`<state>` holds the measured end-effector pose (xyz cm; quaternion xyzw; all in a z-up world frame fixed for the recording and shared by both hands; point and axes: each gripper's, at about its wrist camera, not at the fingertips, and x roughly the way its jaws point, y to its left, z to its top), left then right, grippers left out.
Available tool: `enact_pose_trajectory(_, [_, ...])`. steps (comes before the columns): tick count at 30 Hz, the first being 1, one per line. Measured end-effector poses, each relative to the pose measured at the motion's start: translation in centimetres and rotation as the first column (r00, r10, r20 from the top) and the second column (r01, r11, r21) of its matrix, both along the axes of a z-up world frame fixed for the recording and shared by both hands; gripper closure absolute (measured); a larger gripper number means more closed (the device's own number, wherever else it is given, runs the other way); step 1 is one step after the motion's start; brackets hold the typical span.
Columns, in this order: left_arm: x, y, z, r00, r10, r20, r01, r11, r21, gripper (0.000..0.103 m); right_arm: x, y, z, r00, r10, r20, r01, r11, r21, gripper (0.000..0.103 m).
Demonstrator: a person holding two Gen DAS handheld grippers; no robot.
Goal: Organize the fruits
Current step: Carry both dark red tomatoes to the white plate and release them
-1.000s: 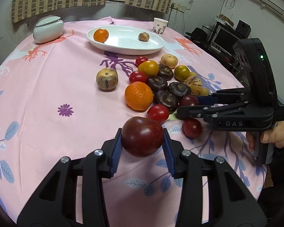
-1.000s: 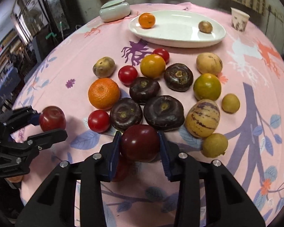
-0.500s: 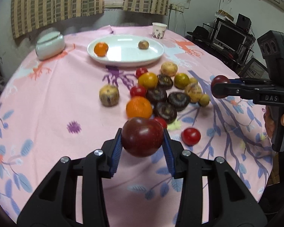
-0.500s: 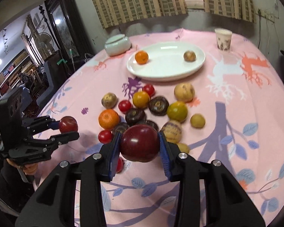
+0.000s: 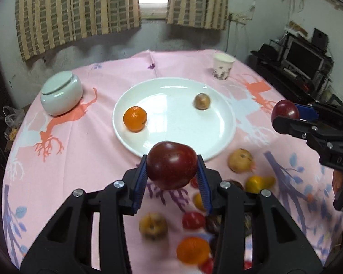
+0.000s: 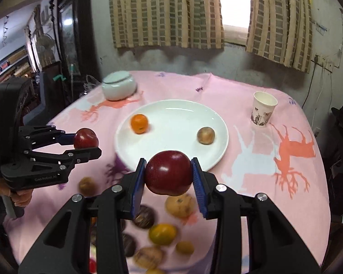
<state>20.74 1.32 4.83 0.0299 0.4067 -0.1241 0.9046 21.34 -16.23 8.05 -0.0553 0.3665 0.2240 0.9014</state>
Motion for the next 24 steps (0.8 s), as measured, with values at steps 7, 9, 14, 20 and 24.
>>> enact_pose_trajectory(7, [7.4,0.0,-4.8,0.992,0.056,-0.115,-0.054,0.998,0.021,0.062,8.1,1.5,-5.9,0.995,-0.027,-0.101,0.017,0.996,-0.093,0.063])
enact_pose_trajectory(9, [8.3,0.5,-5.4,0.989,0.072,-0.129,-0.071,0.997,0.008,0.062,9.3,1.7,-7.4,0.993,-0.036,-0.111,0.025,0.994,-0.106,0.063])
enact_pose_trajectory(14, [10.4,1.0,-6.7,0.985,0.109,-0.137,-0.106,0.994,0.026,0.062,11.0,2.0,-9.0,0.994,-0.058,-0.091,0.046,0.991,-0.123,0.063])
enact_pose_trajectory(20, [10.3,0.6,-5.9,0.982,0.169,-0.081,-0.167,0.985,0.037,0.037,9.8,1.7,-7.5,0.995,-0.099,-0.026,0.095,0.986,-0.136,0.037])
enact_pose_trajectory(24, [7.2,0.8,-2.9,0.987,0.16,-0.002,-0.16,0.987,0.03,0.029,7.0,0.2,-4.9,0.993,-0.114,-0.024,0.112,0.99,-0.086,0.037])
